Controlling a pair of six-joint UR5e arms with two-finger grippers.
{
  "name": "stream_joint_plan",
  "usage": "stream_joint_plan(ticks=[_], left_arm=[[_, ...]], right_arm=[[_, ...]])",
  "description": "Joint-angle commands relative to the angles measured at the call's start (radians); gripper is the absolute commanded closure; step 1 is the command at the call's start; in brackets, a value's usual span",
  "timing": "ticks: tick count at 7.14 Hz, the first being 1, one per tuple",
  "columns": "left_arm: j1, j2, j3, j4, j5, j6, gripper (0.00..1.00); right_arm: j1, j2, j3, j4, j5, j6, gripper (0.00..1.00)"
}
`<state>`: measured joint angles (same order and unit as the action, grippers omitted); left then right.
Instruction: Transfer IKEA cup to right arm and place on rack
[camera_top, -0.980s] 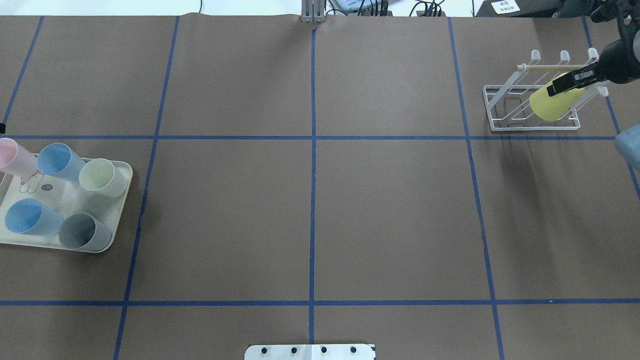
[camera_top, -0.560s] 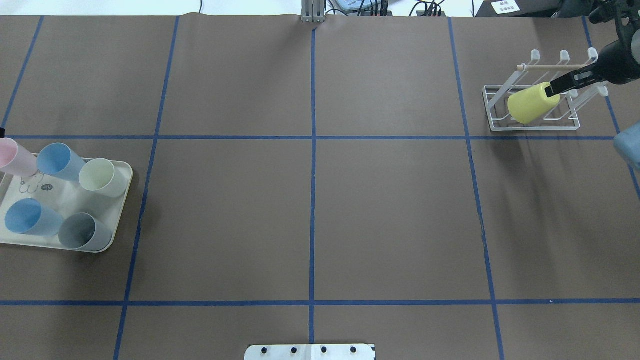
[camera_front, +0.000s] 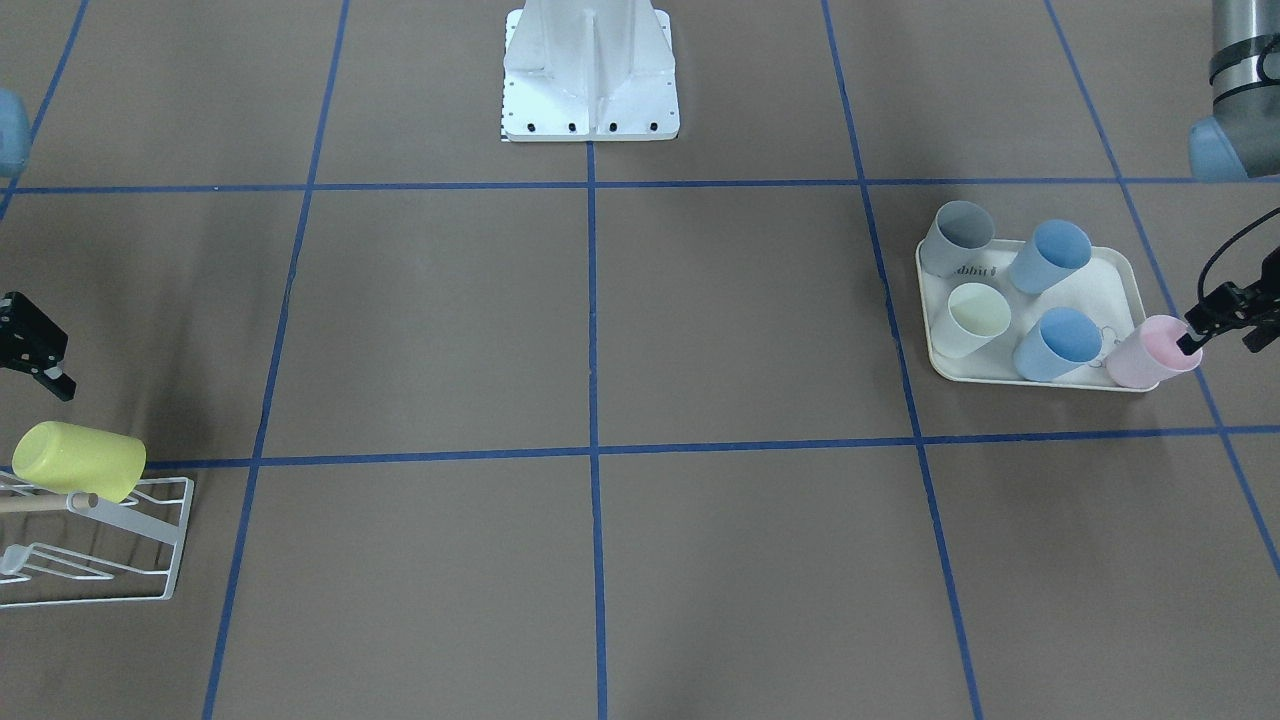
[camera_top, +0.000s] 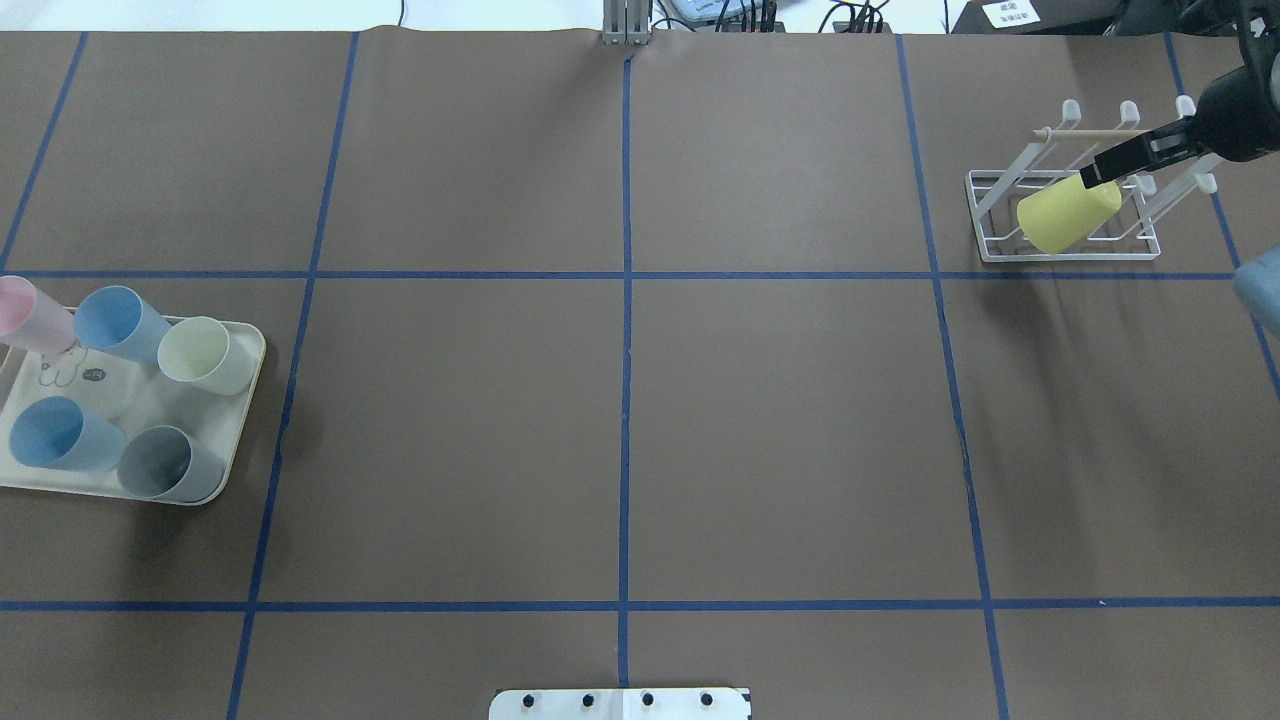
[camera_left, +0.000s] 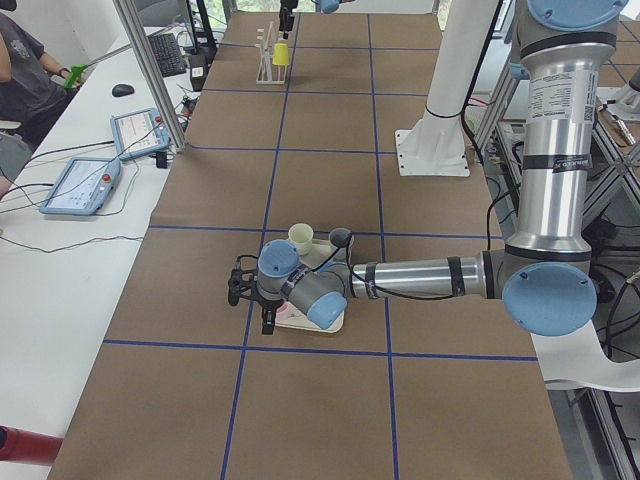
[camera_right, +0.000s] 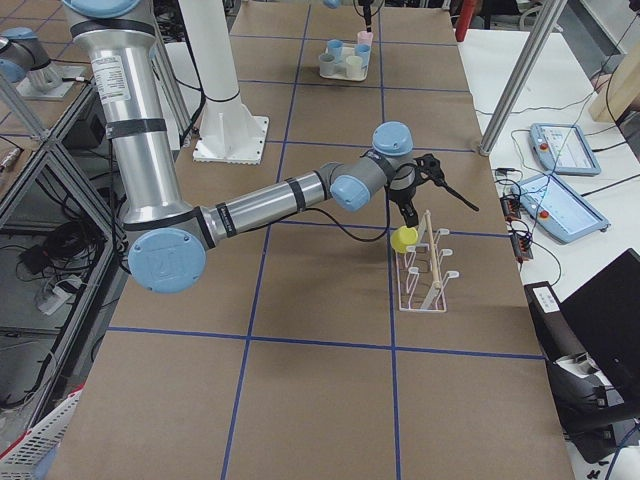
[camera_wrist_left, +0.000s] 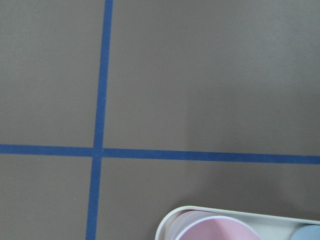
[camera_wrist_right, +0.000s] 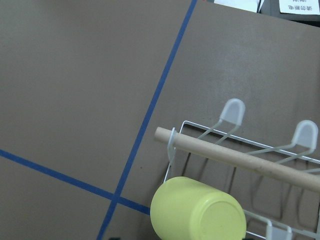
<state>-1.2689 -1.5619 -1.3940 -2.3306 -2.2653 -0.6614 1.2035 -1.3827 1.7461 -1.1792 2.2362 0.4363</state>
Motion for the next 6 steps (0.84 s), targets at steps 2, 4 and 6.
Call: stream_joint_plan(ticks=[2,4,6], left_arm=[[0.012,0.000,0.021,-0.001,-0.014,-0.006,0.18],[0.022,0.002,0.024,0.001,-0.016,-0.012,0.32],[0.034,0.002,0.024,0.002,-0.016,-0.014,0.48]], right_arm=[[0.001,-0.007,0.055,-0.002,0.039,0.086,0.14],[-0.001,-0.015,0.076,0.004,0.077,0.149,0.14],[-0.015,-0.015,0.091,0.009,0.114,0.229,0.14]])
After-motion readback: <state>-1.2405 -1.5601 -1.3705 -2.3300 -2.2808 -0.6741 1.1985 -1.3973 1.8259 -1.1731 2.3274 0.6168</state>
